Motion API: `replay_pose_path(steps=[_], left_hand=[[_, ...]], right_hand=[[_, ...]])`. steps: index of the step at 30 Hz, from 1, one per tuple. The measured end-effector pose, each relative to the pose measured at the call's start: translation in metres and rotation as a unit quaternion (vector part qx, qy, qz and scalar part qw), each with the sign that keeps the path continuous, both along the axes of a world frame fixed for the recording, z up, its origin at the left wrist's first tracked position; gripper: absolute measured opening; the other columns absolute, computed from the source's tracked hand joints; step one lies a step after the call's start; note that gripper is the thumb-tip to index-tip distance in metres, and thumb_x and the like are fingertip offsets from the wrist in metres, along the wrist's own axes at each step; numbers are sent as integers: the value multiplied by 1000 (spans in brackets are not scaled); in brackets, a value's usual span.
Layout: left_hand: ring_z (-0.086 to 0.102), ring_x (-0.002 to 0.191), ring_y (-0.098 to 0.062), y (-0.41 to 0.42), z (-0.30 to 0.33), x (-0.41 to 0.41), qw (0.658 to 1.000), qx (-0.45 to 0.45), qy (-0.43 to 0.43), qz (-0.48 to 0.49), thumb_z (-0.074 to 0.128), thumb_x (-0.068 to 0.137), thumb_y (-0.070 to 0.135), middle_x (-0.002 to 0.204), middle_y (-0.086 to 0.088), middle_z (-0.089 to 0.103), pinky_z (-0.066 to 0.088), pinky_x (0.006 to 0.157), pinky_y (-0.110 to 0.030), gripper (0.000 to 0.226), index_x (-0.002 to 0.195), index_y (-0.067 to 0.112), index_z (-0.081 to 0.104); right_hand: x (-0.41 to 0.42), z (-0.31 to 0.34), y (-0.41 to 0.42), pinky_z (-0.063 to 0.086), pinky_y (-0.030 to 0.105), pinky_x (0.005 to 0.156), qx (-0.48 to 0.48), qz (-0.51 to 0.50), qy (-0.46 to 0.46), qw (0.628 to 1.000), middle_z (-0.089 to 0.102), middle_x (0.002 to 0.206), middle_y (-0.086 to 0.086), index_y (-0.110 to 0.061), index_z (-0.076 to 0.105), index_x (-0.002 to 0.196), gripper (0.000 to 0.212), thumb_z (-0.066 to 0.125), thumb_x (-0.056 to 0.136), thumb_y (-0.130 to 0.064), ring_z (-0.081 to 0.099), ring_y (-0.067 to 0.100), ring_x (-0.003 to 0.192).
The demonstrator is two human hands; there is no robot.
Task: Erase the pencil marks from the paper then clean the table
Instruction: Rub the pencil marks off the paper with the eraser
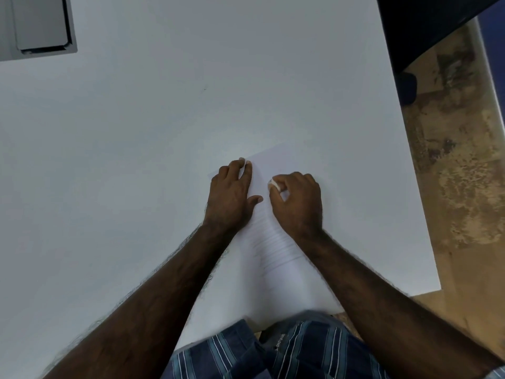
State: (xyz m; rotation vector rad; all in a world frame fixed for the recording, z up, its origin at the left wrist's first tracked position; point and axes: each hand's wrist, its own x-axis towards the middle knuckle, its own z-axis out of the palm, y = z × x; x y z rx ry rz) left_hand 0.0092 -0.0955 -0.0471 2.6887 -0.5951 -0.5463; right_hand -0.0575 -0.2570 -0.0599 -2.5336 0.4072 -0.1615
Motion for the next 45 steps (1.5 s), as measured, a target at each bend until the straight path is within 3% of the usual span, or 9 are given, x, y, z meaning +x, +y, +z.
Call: replay_pose_path(steps=[6, 9, 13, 17, 21, 27, 33, 39, 45], left_hand=[[44, 137, -30, 17, 12, -8, 995, -69, -24, 75, 68, 93, 46, 150, -13, 49, 37, 113, -42, 76, 152, 6, 43], [43, 141, -33, 44, 5, -22, 994, -68, -55, 67, 71, 92, 50, 151, -14, 50, 35, 117, -45, 79, 151, 3, 46], [18, 157, -27, 72, -7, -41, 998, -37, -35, 25, 58, 91, 67, 167, -9, 28, 20, 127, -48, 95, 159, 6, 33], [-8, 159, -25, 79, -12, -53, 999, -17, -24, -25, 55, 88, 77, 173, -7, 2, 4, 129, -51, 108, 163, 9, 17], [-14, 159, -23, 79, -13, -55, 1000, -24, -14, -14, 50, 84, 82, 173, -4, -5, 2, 129, -52, 114, 165, 12, 10], [-14, 159, -23, 80, -16, -51, 1000, -23, -8, -7, 44, 80, 87, 173, -3, -4, 0, 129, -51, 117, 165, 15, 8], [-17, 158, -24, 73, -8, -48, 1000, 10, 21, -6, 62, 80, 79, 173, -1, -10, -6, 128, -47, 118, 165, 25, 1], [-13, 158, -31, 61, 8, -42, 995, 87, 38, -16, 65, 80, 77, 172, -6, -10, -1, 127, -51, 122, 164, 27, -7], [-15, 157, -34, 55, 11, -41, 992, 117, 42, -19, 66, 81, 74, 172, -7, -11, -1, 127, -56, 123, 163, 25, -12]], right_hand=[[-6, -7, -4, 56, 46, 84, 5, -5, -4, 1000, 76, 105, -3, -19, 77, 109, 14, 73, 100, -29, 68, 21, 94], [-5, -8, -5, 56, 48, 85, 11, -11, -6, 1000, 77, 107, -3, -19, 77, 109, 16, 71, 100, -31, 69, 22, 96], [-9, -10, -1, 55, 48, 85, 12, -24, -19, 999, 76, 107, -3, -19, 77, 109, 15, 72, 100, -29, 68, 24, 95], [-12, -11, 3, 54, 47, 87, 10, -34, -27, 999, 75, 106, -2, -20, 77, 108, 13, 71, 100, -28, 66, 24, 96], [-13, -12, 12, 53, 49, 87, 1, -16, -19, 1000, 74, 103, -2, -19, 76, 107, 14, 69, 101, -29, 66, 24, 94], [-18, -8, 41, 50, 46, 79, -41, 122, -23, 991, 73, 98, 1, -19, 77, 105, 12, 68, 98, -25, 63, 27, 90], [8, -4, -10, 45, 42, 79, -66, -105, -39, 991, 70, 89, 1, -23, 75, 93, 10, 67, 97, -28, 62, 32, 84], [2, -1, 16, 45, 43, 75, -102, 70, -17, 992, 70, 90, 2, -18, 75, 99, 13, 64, 99, -25, 60, 29, 85], [17, 1, -1, 38, 39, 76, -103, -90, -32, 990, 69, 88, 0, -21, 75, 93, 12, 64, 97, -25, 59, 30, 86]])
